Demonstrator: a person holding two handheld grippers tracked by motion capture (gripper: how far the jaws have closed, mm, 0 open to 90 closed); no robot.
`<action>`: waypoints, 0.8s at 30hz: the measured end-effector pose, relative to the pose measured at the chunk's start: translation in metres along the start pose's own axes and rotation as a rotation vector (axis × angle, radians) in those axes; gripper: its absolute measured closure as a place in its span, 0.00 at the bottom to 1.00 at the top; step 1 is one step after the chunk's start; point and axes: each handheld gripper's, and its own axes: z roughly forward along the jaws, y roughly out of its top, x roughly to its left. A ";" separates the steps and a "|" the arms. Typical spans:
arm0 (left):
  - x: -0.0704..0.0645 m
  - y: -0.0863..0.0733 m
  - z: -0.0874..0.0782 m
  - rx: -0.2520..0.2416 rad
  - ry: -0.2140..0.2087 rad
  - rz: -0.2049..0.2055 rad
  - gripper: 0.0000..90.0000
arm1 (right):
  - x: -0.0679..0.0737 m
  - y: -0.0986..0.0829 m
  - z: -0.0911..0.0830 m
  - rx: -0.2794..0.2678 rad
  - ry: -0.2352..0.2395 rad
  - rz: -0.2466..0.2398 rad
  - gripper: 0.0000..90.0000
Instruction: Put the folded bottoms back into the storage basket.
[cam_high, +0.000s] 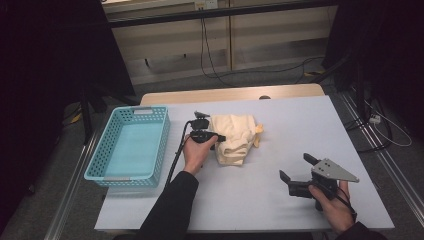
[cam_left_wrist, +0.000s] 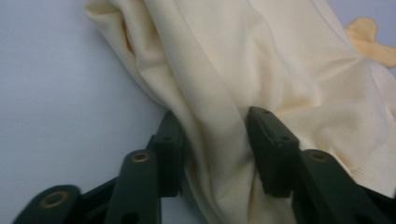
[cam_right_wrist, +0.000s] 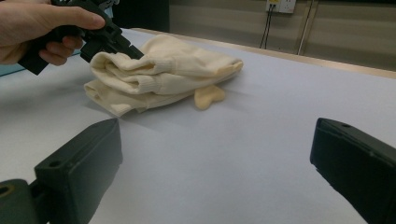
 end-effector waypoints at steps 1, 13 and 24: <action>0.001 0.000 0.000 0.004 -0.002 0.002 0.67 | 0.000 0.000 0.000 0.000 0.000 0.000 0.02; -0.007 -0.001 0.003 -0.011 0.039 0.020 0.71 | 0.000 0.000 0.000 0.001 0.001 0.002 0.02; -0.004 -0.005 -0.001 -0.068 -0.014 0.054 0.81 | -0.002 -0.001 0.000 0.002 -0.005 0.010 0.02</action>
